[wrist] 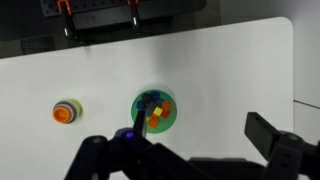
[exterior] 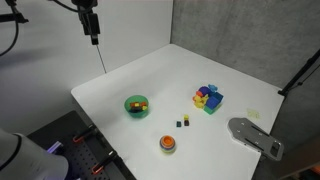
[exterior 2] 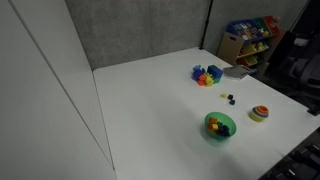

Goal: Pick up the small green block and put it in the green bowl

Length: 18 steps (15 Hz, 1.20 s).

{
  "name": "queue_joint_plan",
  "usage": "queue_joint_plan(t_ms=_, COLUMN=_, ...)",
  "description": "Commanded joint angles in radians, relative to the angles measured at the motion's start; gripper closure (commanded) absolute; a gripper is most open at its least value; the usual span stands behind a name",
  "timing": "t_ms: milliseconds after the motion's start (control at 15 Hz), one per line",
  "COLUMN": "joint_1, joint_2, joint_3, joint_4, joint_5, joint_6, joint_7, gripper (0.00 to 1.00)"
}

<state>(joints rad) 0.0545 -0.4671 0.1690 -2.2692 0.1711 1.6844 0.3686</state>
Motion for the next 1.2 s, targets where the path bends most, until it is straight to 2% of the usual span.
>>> queue_joint_plan(t_ms=0, joint_1=-0.014, joint_2=0.026, joint_3=0.006, joint_4=-0.031, joint_5=-0.029, joint_6=0.133, joint_7=0.008, gripper=0.0)
queue_joint_plan(t_ms=267, joint_1=-0.034, joint_2=0.092, joint_3=-0.003, joint_4=-0.075, joint_5=-0.096, joint_6=0.29, joint_7=0.003, gripper=0.0)
queue_joint_plan(t_ms=667, joint_1=-0.098, joint_2=0.255, joint_3=-0.031, joint_4=-0.133, joint_5=-0.276, joint_6=0.562, joint_7=0.046, gripper=0.0)
queue_joint_plan(t_ms=867, joint_1=-0.127, joint_2=0.384, joint_3=-0.057, joint_4=-0.115, joint_5=-0.358, joint_6=0.649, joint_7=0.125, gripper=0.0)
queue_joint_plan(t_ms=1133, joint_1=-0.121, joint_2=0.535, joint_3=-0.114, joint_4=-0.091, joint_5=-0.473, joint_6=0.75, joint_7=0.259, gripper=0.0)
